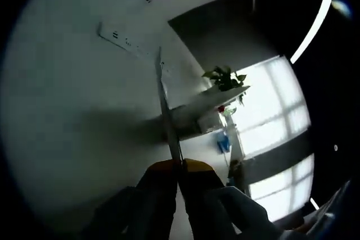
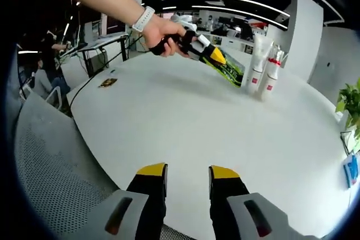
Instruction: Arrange the skincare products in the storage area until every visible bottle or jar stands upright without overlapping.
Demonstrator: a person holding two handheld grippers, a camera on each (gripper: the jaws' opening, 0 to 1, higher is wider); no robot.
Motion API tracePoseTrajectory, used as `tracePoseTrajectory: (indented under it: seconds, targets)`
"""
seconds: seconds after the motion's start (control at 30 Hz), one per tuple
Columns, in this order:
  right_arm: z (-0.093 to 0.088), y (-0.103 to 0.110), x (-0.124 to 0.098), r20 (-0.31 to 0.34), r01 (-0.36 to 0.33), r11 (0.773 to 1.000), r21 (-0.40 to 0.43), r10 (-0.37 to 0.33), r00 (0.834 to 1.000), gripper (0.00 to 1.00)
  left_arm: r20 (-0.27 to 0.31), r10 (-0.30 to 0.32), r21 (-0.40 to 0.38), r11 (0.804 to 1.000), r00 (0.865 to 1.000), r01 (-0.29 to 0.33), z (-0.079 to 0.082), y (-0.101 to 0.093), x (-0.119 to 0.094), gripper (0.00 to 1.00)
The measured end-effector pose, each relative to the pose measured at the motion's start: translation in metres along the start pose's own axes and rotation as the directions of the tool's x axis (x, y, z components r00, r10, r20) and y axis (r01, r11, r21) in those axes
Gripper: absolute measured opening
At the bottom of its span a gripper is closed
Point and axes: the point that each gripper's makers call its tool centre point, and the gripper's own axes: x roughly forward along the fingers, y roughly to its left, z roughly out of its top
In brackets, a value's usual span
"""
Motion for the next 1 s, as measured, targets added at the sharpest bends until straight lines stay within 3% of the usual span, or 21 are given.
tracePoseTrajectory:
  seconds: [0.8, 0.9, 1.0]
  targets:
    - [-0.002, 0.000, 0.001, -0.011, -0.002, 1.000, 0.001, 0.002, 1.000, 0.26, -0.076, 0.095, -0.043, 0.994, 0.993, -0.099, 0.002, 0.034, 0.026, 0.00]
    - [-0.003, 0.000, 0.001, -0.014, -0.002, 1.000, -0.001, 0.002, 1.000, 0.26, -0.075, 0.124, -0.062, 0.990, 0.989, -0.129, 0.005, 0.039, 0.029, 0.02]
    - [-0.003, 0.000, 0.001, -0.012, 0.001, 1.000, -0.004, -0.001, 1.000, 0.26, -0.086, 0.178, -0.014, 0.984, 0.980, -0.180, 0.005, 0.045, 0.029, 0.05]
